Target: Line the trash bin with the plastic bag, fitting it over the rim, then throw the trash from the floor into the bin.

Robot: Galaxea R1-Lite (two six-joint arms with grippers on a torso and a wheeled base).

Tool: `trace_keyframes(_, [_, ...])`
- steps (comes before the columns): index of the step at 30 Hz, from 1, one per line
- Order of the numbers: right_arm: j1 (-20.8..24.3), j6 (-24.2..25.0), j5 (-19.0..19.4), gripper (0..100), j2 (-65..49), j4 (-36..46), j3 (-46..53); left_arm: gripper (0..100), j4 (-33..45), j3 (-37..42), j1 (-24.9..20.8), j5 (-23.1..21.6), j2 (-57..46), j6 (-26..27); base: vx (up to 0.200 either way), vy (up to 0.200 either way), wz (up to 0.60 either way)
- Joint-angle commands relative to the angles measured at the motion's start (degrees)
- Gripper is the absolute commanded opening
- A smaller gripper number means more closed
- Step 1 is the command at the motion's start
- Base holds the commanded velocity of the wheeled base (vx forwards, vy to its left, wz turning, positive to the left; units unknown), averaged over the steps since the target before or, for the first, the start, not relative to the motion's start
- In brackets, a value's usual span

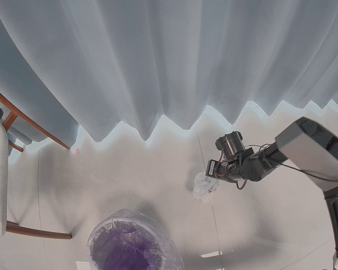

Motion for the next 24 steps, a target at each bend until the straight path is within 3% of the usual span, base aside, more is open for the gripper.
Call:
trace_keyframes(1, [8.3,2.1,10.3,0,-52.5,0.5,35.4,100,0.0,0.0,-2.5,0.1,-1.2,-0.3,0.0,0.0,0.0])
trace_keyframes(4, [14.6,2.0,11.9,0,-63.7,1.4,40.3,100,-0.1,-0.9,-3.4,0.2,-1.2,-0.6,0.0,0.0,0.0])
trace_keyframes(5, [14.6,2.0,11.9,0,-63.7,1.4,40.3,100,-0.1,-0.9,-3.4,0.2,-1.2,-0.6,0.0,0.0,0.0])
trace_keyframes(6, [19.8,2.1,11.9,0,-68.0,1.9,42.7,100,-0.4,-0.7,-3.7,0.2,-1.6,-0.6,0.0,0.0,0.0])
trace_keyframes(10, [27.7,2.3,11.9,0,-69.8,2.2,47.1,100,-0.7,0.3,-5.6,0.1,-3.7,-0.6,0.0,0.0,0.0])
trace_keyframes(15, [30.5,2.4,10.5,0,-60.5,-1.1,47.8,100,-0.7,0.9,-6.5,0.1,-3.9,-0.2,0.0,0.0,0.0])
trace_keyframes(24, [36.7,2.3,9.1,0,-37.7,-23.9,46.1,100,-0.8,0.5,-7.8,0.2,-3.3,-2.3,0.0,0.0,0.0])
